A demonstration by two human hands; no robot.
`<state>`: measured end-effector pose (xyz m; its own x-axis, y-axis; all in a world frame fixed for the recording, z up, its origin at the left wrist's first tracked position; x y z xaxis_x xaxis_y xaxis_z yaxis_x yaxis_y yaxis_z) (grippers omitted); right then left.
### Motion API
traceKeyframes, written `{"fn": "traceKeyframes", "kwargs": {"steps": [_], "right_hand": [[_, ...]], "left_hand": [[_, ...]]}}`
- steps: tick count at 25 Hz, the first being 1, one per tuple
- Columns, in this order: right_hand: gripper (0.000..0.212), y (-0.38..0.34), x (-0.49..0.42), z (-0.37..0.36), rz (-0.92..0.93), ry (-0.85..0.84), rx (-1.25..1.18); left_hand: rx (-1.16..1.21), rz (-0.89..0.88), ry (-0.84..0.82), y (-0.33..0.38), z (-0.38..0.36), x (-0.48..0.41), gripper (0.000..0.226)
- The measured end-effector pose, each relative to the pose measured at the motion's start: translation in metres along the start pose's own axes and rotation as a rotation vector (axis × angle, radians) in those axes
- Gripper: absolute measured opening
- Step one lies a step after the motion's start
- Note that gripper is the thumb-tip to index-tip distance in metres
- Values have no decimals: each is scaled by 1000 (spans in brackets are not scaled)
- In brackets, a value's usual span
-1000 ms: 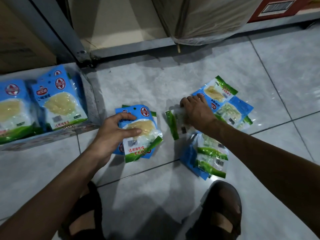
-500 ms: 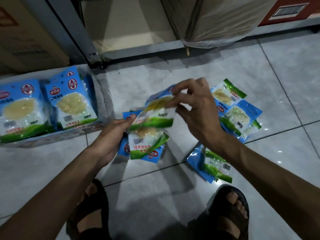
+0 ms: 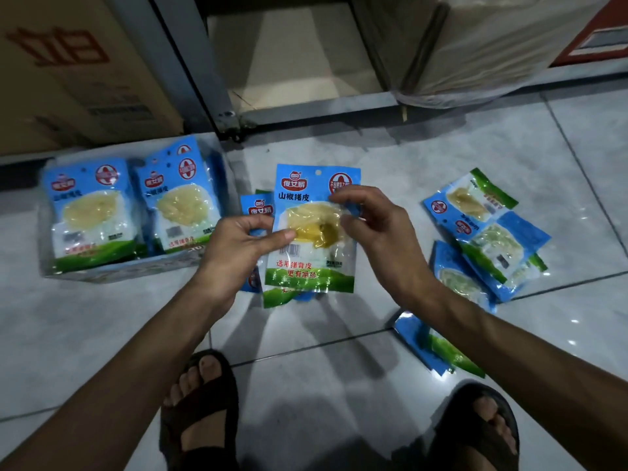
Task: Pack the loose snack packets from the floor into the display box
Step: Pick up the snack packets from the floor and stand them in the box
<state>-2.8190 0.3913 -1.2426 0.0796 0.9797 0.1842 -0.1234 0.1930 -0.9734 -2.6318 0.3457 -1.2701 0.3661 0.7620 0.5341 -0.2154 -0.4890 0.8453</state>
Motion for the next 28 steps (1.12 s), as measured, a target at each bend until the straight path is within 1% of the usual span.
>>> {"fn": "traceKeyframes", "kwargs": {"steps": [1, 3, 4, 6, 9, 11, 13, 15, 17, 19, 22, 23, 25, 26, 28], "right_hand": [[35, -4, -3, -10, -12, -4, 38], [52, -14, -8, -37, -8, -17, 199], [56, -20, -11, -49, 0, -19, 255], [60, -34, -25, -65, 7, -26, 248], [60, -52, -60, -81, -23, -50, 204], [55, -62, -87, -98, -11, -80, 243], [51, -68, -110, -126, 12, -138, 249], [49, -66, -129, -155, 47, -190, 241], [51, -57, -142, -174, 63, -205, 265], [54, -44, -146, -187, 70, -236, 385], [47, -25, -144, -200, 81, -310, 493], [47, -22, -142, -201, 107, -326, 581], [63, -16, -140, -202, 196, -328, 933], [70, -14, -139, -202, 206, -317, 1059], [74, -15, -135, -201, 191, -287, 1154]], "left_hand": [[-9, -12, 20, 5, 6, 3, 12], [-14, -43, 48, 13, 21, 9, 10], [-17, -54, 63, 16, 31, 12, 9], [-25, -78, 135, 21, 57, 18, 11], [-6, -152, 303, 28, 108, 31, 10], [55, -190, 413, 30, 144, 42, 16], [88, -187, 509, 29, 182, 54, 27], [104, -166, 562, 25, 213, 62, 35], [106, -142, 593, 18, 236, 67, 39], [101, -126, 623, 8, 253, 71, 39], [77, -125, 634, -1, 266, 73, 40], [75, -133, 621, -1, 266, 73, 41], [68, -152, 586, 1, 262, 71, 43], [59, -161, 573, 4, 260, 70, 44], [37, -178, 559, 8, 256, 71, 45]]}}
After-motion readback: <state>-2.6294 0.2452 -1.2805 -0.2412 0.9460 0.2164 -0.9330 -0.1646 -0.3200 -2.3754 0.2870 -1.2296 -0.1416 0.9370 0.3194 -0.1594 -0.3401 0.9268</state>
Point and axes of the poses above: each hand's wrist, its own x-axis away from the middle knuckle, its own z-axis out of the back of the hand, y = z × x, the point moved 7 cm from there along -x, towards the middle knuckle, and after that the axes turned 9 degrees about -y, right-handed, at the moved point
